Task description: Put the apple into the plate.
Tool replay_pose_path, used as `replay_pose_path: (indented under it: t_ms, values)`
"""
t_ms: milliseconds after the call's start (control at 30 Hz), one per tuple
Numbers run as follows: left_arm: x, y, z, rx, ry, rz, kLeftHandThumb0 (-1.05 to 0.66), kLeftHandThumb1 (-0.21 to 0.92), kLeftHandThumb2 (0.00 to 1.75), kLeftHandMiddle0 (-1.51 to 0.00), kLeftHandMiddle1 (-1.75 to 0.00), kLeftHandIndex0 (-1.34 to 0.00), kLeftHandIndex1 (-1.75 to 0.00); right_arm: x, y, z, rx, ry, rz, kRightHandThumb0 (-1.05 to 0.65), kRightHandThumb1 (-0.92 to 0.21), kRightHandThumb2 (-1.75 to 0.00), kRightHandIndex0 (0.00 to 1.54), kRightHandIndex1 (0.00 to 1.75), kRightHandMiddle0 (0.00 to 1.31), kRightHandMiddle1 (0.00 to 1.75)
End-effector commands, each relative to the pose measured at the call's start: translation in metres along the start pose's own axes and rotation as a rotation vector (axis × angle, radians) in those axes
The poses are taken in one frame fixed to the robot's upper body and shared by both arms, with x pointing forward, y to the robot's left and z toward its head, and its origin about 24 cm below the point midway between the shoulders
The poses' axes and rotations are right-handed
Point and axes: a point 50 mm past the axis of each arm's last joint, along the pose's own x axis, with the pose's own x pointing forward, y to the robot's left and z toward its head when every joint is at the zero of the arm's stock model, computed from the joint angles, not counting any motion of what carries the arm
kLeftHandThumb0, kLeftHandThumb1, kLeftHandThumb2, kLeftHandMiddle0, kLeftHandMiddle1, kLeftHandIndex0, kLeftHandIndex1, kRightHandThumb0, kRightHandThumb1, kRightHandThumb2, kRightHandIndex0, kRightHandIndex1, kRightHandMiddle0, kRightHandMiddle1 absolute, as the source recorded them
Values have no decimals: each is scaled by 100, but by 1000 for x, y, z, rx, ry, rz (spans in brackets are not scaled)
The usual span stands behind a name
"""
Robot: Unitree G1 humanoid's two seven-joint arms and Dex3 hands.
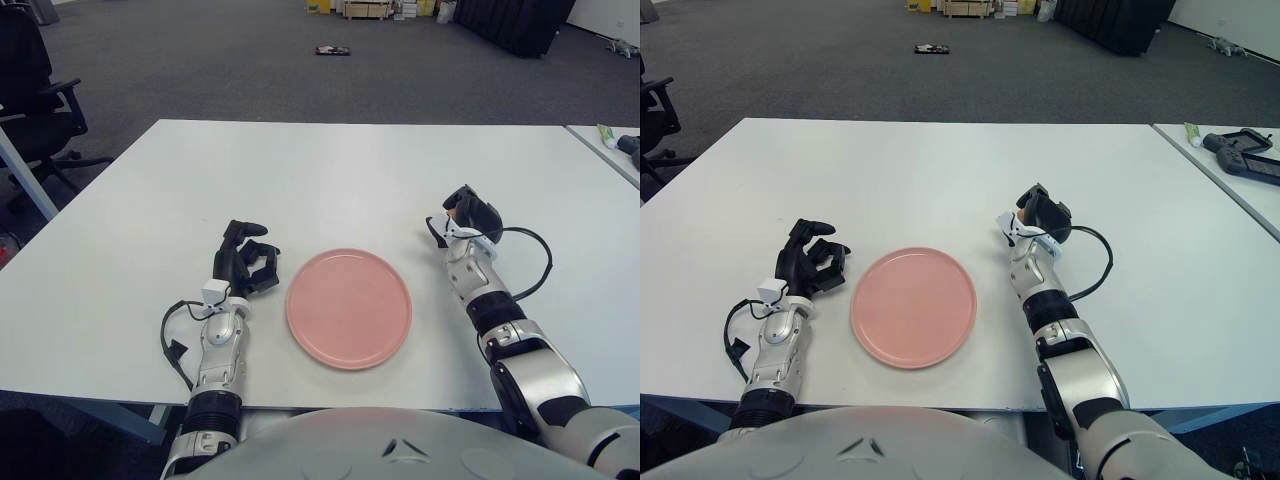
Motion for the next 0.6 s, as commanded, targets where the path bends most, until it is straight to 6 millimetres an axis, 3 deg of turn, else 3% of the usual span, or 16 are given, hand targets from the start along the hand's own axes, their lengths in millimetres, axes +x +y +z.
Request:
replay_pose_path:
  t_ms: [0, 567]
  values:
    - [-5, 2, -9, 1, 53, 11, -1, 34, 122, -68, -148, -44, -175, -3, -2, 1, 69, -24, -51, -49, -25, -140, 122, 175, 66, 175]
    - [-4, 3, -9, 26, 61, 15, -1, 36, 119, -67, -148, -42, -175, -15, -12, 6, 263, -128, -184, -49, -25, -139, 125, 175, 65, 175]
